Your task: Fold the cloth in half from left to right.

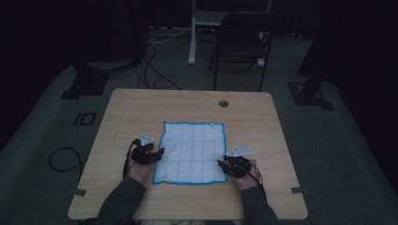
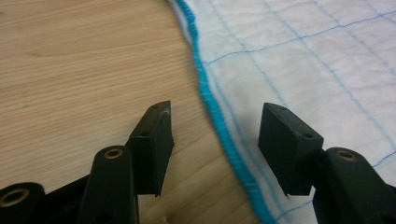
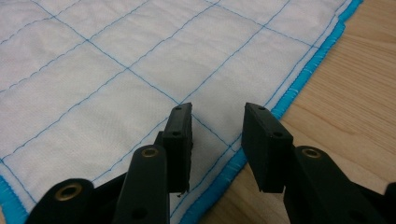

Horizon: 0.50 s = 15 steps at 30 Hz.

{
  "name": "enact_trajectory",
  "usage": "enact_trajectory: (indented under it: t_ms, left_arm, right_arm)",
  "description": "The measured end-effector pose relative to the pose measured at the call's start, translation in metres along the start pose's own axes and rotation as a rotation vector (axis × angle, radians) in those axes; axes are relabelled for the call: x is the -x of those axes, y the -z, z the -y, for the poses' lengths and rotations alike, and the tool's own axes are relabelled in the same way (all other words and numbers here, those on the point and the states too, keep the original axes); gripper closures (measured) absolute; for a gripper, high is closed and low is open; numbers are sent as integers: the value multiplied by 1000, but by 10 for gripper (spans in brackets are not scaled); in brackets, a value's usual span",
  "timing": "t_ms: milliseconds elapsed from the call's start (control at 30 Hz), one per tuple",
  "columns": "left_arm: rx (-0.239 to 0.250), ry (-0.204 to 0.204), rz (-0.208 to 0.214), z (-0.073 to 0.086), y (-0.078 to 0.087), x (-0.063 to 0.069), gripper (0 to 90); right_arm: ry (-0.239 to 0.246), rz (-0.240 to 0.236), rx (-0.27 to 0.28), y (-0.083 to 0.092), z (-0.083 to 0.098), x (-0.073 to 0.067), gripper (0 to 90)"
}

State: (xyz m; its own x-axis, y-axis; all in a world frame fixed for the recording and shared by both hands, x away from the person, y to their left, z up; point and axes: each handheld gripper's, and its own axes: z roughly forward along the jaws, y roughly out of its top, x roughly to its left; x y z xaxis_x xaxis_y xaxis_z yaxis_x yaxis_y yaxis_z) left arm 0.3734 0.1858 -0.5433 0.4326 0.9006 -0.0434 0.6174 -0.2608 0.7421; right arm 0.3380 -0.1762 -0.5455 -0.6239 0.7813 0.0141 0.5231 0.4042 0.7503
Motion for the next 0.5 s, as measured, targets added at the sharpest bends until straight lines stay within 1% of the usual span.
enact_trajectory:
  t_ms: [133, 200, 267, 300, 433, 500]
  left_arm:
    - [0, -26, -2, -3, -4, 8, 452]
    - [-2, -31, -16, -4, -5, 11, 454]
    - [-4, -29, -22, -4, -6, 12, 464]
    - [-6, -20, -32, -5, -6, 13, 475]
    - [-15, -21, -25, -6, -6, 15, 548]
    - [-16, -20, -23, -6, -6, 16, 566]
  right_arm:
    - [0, 0, 0, 0, 0, 0, 635]
    - [0, 0, 1, 0, 0, 0, 635]
    - [1, 0, 0, 0, 0, 0, 635]
    - [-1, 1, 0, 0, 0, 0, 634]
    - [-2, 1, 0, 0, 0, 0, 633]
    - [-4, 1, -2, 0, 0, 0, 632]
